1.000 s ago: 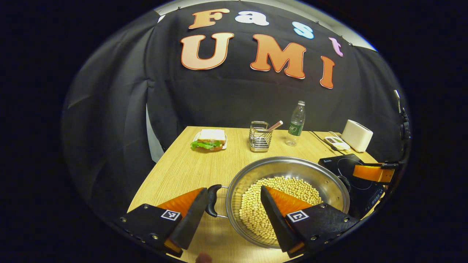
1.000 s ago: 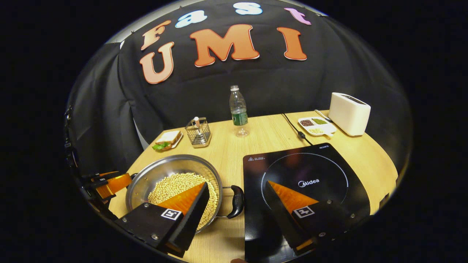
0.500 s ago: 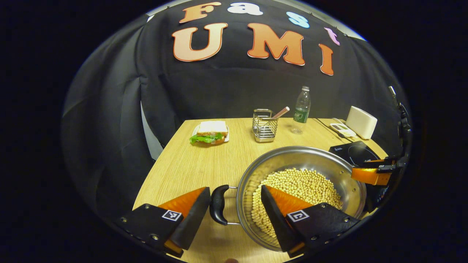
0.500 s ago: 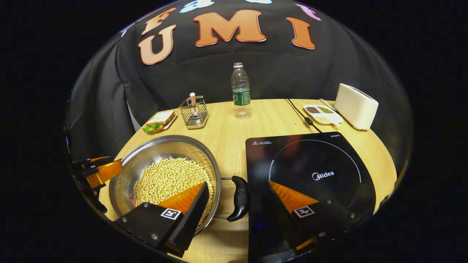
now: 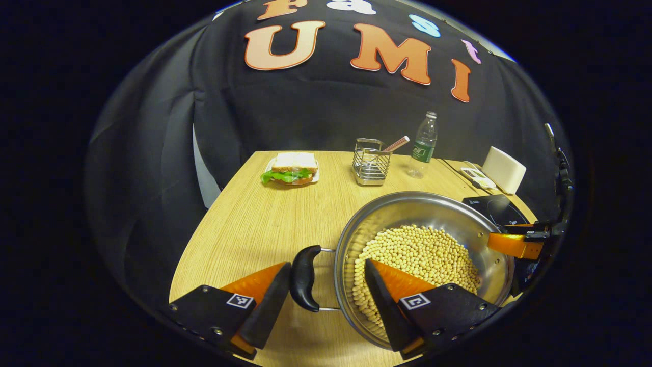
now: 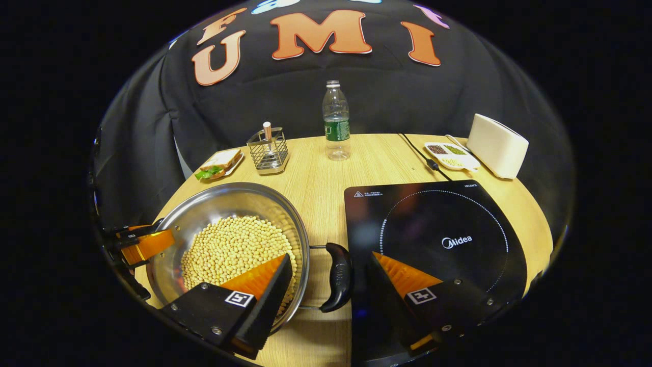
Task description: First push the handle of the pot to place it horizontally, then grasp the pot with both hands and set it on the induction cooktop.
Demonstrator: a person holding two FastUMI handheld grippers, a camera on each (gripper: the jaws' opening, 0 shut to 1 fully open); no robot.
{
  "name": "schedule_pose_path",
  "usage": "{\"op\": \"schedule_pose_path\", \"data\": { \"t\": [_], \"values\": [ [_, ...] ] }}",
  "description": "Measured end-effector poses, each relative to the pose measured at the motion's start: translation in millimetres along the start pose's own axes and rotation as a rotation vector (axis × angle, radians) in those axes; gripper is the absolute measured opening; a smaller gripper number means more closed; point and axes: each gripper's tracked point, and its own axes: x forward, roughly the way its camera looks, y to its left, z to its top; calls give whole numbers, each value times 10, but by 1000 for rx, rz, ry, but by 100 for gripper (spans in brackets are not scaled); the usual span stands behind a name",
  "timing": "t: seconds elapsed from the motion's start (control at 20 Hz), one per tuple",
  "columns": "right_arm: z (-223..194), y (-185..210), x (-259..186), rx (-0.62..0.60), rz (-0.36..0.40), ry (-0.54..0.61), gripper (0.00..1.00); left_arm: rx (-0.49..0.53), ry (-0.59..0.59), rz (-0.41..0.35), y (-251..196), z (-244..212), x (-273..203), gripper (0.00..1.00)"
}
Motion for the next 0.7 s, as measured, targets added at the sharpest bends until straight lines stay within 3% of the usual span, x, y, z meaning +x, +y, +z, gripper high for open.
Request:
{"op": "schedule_pose_path", "data": {
  "t": [0.1,0.15,0.35,0.5,0.6,0.7],
  "values": [
    [-10,14,25,-9,-7,-1,83,-32,28,16,66,-72,42,68],
    [13,19,27,-7,-8,-13,64,-33,40,12,56,-67,-65,56],
    [15,27,11,8,15,-19,51,-63,35,40,68,-76,-124,51],
    [11,14,-16,36,34,4,47,-51,49,49,-12,-98,-138,45],
    [51,-17,-30,27,35,-12,42,-74,41,42,-10,-158,-172,47],
    [66,-32,-101,25,32,-24,47,-102,40,43,-7,-198,-203,45]
  ]
}}
